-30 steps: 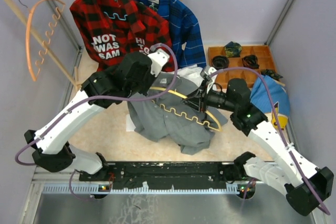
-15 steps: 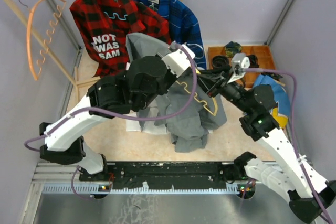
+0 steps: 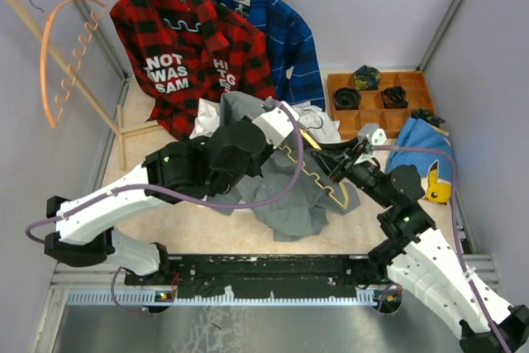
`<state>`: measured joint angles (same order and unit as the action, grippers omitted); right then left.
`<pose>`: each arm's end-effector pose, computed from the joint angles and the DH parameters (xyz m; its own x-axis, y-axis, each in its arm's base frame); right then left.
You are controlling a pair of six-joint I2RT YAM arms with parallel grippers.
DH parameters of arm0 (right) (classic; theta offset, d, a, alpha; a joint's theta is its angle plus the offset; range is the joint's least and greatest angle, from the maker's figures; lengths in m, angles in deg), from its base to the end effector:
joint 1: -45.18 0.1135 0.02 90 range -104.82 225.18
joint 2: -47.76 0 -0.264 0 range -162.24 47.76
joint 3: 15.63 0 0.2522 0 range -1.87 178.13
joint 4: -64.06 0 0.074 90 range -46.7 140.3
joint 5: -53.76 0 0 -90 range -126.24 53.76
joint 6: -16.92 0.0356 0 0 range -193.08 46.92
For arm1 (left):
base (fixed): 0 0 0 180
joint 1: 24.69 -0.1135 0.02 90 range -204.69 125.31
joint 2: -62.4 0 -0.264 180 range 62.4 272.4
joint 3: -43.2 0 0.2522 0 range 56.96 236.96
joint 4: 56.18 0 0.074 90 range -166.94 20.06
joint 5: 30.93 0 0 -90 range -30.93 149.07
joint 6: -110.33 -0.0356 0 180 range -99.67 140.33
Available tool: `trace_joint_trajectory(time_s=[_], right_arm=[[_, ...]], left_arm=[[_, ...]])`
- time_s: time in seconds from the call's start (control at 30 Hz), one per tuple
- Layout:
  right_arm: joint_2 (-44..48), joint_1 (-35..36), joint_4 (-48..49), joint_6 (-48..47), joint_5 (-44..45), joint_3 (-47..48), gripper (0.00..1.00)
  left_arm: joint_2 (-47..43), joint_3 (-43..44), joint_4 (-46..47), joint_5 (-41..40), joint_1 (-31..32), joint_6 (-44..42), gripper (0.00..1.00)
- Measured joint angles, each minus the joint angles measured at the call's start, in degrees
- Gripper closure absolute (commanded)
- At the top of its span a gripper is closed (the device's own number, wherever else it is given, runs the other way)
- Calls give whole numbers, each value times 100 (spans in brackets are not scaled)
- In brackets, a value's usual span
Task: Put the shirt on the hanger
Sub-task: Hang the shirt on the hanger.
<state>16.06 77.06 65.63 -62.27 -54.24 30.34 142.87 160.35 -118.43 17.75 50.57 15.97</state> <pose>0.1161 0.0852 0.3438 0.0861 0.2636 -0.9608 -0.7848 0.6120 0.0976 0.0913 -0.2546 0.4810 -0.0658 0.4745 -0.8778 0.5815 0.7331 0.3527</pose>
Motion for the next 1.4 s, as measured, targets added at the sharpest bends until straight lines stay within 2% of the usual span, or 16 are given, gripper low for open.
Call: trace_joint_trajectory(time_s=[0.23, 0.57, 0.77, 0.83, 0.9, 1.0, 1.2, 1.4], right_arm=[[-120, 63, 446, 140, -85, -254, 100], [-634, 787, 1213, 136, 243, -254, 100], [-815, 855, 1561, 149, 376, -254, 100], [-815, 855, 1659, 188, 393, -256, 100], [-815, 855, 1821, 264, 398, -304, 100], [-793, 855, 2170, 363, 422, -525, 100], [-619, 861, 2522, 481, 555, -710, 100], [-251, 863, 2855, 459, 791, -667, 100]], left_arm=[[116, -46, 74, 11, -2, 144, 100], [612, 352, 181, 170, 4, 133, 100], [560, 267, 321, 457, 103, 68, 100], [522, 190, 348, 490, 122, 48, 87], [470, 138, 358, 498, 125, 28, 66], [304, 44, 407, 566, 138, 26, 48], [-553, -385, 898, 925, 153, -68, 25], [-2024, -1215, 1884, 1353, 160, -531, 15]])
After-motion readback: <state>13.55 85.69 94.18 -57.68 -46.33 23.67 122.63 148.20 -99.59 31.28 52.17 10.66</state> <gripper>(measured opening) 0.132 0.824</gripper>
